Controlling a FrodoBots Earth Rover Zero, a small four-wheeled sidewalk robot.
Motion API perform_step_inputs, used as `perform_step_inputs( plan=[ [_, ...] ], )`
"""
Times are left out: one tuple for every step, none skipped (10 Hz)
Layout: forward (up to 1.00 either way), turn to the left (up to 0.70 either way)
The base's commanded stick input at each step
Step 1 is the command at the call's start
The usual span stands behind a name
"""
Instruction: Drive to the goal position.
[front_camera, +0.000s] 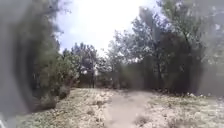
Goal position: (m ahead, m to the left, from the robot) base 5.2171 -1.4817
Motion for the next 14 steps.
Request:
perform_step_inputs(
  plan=[
    [0.70, 0.00],
    [0.70, 0.00],
    [0.70, 0.00],
    [0.70, 0.00],
    [0.70, 0.00],
    [0.70, 0.00],
    [0.70, 0.00],
    [0.70, 0.00],
    [0.70, 0.00],
    [0.70, 0.00],
    [0.70, 0.00],
    [0.70, 0.00],
    [0.70, 0.00],
    [0.70, 0.00]
  ],
)
